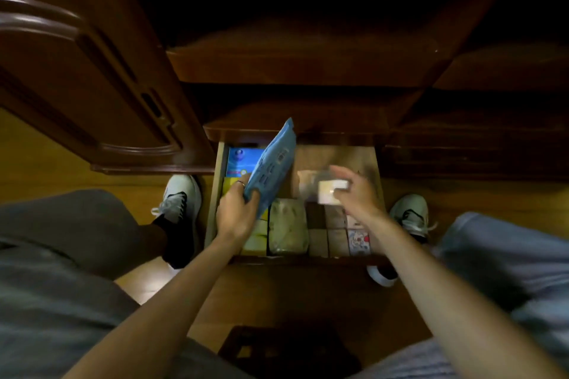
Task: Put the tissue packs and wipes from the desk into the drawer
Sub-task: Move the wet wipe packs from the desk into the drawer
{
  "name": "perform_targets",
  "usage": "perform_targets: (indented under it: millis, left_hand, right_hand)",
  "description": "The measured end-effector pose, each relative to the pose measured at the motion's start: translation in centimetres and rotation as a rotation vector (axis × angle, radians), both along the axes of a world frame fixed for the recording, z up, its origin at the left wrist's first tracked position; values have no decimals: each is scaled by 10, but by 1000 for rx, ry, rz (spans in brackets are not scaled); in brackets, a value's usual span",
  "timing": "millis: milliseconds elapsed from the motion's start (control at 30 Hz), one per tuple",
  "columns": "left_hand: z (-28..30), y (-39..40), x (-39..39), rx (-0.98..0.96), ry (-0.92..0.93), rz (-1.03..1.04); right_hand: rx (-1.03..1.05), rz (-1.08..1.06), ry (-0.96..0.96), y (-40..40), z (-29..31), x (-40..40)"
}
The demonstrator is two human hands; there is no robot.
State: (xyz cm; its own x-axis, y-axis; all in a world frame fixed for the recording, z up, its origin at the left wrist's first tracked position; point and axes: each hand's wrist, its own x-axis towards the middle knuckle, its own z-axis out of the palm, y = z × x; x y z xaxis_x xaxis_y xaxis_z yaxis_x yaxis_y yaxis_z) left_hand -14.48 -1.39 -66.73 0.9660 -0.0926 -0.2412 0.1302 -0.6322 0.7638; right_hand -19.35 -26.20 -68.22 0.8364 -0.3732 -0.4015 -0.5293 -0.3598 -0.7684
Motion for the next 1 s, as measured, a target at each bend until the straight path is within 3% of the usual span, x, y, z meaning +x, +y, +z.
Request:
perform_targets:
  millis: [100, 200, 333, 433, 533, 633, 733, 1000]
  left_hand:
    - [-1, -12, -2, -19, -40, -18]
    - [-5, -21, -4, -54, -19, -58]
    - [-10, -22, -3, -87, 1, -27]
    - [-10, -19, 1, -87, 3, 23]
    - [-13, -17, 3, -86, 21, 59]
    - [-15, -14, 6, -82, 47, 56]
    - [-16, -10, 7, -94, 58, 68]
    - [-18, -7, 5, -107, 90, 82]
  right_hand:
    - [-111, -118, 138, -40, -11, -19]
    - [0, -162, 258, -38, -24, -31]
    - [-77, 307, 571, -13, -34, -36]
    - [-133, 453, 725, -7, -37, -34]
    - [-183, 286, 579, -8, -42, -24]
    - [-19, -12, 448, -3, -54, -11]
    - [115, -124, 457, 10, -72, -7]
    - [-533, 134, 367, 28, -92, -6]
